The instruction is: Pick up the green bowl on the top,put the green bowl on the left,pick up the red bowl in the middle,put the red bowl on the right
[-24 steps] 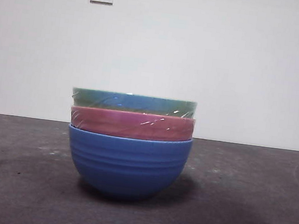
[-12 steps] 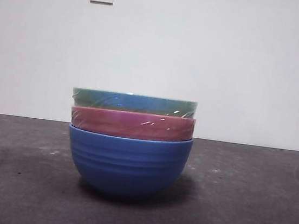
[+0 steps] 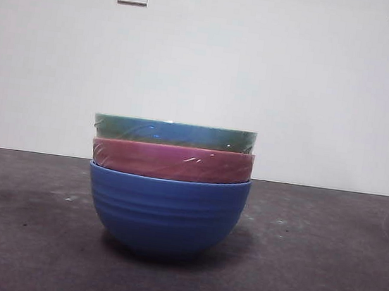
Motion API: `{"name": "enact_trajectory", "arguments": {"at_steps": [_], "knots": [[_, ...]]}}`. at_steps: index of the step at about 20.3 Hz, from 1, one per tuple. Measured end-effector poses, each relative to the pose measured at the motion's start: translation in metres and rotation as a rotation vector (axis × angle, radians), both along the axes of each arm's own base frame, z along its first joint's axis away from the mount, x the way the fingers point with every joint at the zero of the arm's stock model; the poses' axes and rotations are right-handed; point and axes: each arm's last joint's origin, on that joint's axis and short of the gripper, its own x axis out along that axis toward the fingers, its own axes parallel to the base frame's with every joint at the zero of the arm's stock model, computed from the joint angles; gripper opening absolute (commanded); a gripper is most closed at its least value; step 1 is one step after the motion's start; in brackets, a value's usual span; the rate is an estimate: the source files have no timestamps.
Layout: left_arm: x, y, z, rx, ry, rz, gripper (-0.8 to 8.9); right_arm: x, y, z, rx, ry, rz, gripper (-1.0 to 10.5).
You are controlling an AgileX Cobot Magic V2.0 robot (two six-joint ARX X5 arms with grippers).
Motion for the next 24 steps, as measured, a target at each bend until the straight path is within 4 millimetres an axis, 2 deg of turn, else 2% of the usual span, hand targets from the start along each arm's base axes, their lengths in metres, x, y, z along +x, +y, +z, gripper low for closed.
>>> {"name": "enact_trajectory", "arguments": {"at_steps": [5,7,8,12,15,19,21,24], "knots": [[0.013,-0.008,-0.011,-0.026,0.086,-0.109,0.06,-0.001,0.004,-0.002,-0.016,0.010,0.036,0.1],[0.017,-0.012,-0.014,-0.026,0.110,-0.129,0.93,-0.002,0.005,-0.002,-0.020,0.013,0.044,1.1],[0.021,-0.016,-0.018,-0.025,0.137,-0.151,2.13,-0.003,0.007,-0.003,-0.022,0.019,0.058,2.0],[0.031,-0.041,-0.030,0.005,0.311,-0.251,2.26,-0.006,0.018,-0.007,-0.031,0.064,0.116,2.1],[0.037,-0.067,-0.018,0.164,0.367,-0.257,2.88,-0.006,0.026,-0.011,-0.043,0.092,0.150,2.1],[0.044,-0.104,0.001,0.460,0.387,-0.225,2.86,-0.007,0.030,-0.013,-0.073,0.111,0.142,2.0],[0.051,-0.118,0.000,0.529,0.413,-0.248,2.84,-0.008,0.030,-0.014,-0.076,0.126,0.142,2.0],[0.061,-0.135,-0.017,0.587,0.474,-0.290,2.83,-0.008,0.030,-0.014,-0.077,0.128,0.142,1.9]]}}
